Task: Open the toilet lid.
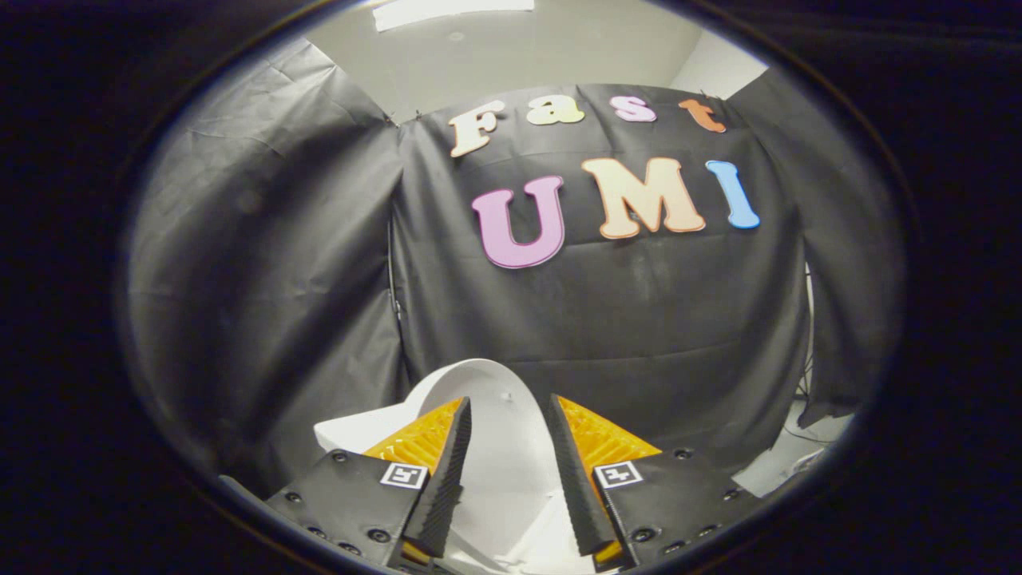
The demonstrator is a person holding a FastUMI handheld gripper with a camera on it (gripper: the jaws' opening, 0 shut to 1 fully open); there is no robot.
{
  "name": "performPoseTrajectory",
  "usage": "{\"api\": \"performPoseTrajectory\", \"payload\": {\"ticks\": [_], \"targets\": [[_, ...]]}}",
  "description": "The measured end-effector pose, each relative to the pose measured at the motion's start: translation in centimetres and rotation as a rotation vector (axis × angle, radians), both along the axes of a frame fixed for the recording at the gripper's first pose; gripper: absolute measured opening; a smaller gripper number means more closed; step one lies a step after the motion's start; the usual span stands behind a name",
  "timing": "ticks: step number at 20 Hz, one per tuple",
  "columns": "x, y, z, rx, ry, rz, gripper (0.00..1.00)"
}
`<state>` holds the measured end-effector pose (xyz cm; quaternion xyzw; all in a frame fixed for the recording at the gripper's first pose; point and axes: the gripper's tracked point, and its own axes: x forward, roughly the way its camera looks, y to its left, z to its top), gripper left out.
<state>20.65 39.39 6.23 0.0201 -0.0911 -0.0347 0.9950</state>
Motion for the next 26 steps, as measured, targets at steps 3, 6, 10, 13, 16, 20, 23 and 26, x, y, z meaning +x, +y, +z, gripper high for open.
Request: {"api": "performPoseTrajectory", "payload": {"ticks": [3, 6, 10, 13, 16, 20, 23, 26], "targets": [[-1.2, -3.3, 1.0, -0.028, -0.003, -0.024, 0.64], [-2.6, -7.0, 2.4, -0.055, -0.012, -0.051, 0.67], [-5.4, -13.5, 5.3, -0.115, -0.046, -0.117, 0.72], [-7.8, -18.6, 6.9, -0.152, -0.055, -0.197, 0.81], [-10.1, -22.9, 8.4, -0.183, -0.060, -0.243, 0.91], [-13.2, -27.3, 7.9, -0.190, -0.044, -0.270, 0.98], [-14.8, -29.4, 7.2, -0.169, -0.031, -0.258, 0.98], [-15.8, -32.1, 6.2, -0.158, -0.011, -0.283, 0.98]]}}
